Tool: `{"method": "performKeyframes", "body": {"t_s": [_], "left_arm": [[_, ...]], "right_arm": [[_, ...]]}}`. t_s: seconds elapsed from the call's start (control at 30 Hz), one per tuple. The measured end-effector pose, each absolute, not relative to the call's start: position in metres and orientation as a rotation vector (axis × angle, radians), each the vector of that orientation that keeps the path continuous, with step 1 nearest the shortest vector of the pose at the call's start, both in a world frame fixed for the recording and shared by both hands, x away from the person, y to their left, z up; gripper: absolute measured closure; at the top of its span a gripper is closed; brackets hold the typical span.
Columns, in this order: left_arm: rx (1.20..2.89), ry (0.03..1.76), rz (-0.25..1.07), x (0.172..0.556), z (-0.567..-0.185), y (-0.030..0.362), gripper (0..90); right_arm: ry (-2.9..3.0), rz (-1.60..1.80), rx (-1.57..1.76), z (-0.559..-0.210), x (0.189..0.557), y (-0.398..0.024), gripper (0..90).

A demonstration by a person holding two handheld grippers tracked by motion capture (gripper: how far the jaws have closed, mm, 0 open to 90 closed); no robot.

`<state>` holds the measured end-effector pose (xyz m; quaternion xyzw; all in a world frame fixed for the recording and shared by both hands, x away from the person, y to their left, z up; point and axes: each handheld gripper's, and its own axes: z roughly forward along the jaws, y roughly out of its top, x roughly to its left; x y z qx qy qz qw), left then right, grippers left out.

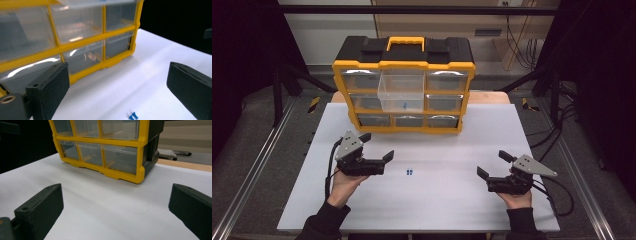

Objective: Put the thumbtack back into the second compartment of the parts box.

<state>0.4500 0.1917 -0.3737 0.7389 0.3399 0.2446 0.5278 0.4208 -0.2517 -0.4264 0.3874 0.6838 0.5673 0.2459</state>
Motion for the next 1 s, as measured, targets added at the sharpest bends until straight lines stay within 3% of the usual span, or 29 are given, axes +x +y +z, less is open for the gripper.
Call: {"method": "performKeyframes", "body": {"t_s": [1.0], "left_arm": [[1.992,0.945,0.494,0.468,-0.448,0.146,8.8]], "right_arm": [[1.868,1.55,1.057,-0.427,0.421,-0.251,0.6]]}}
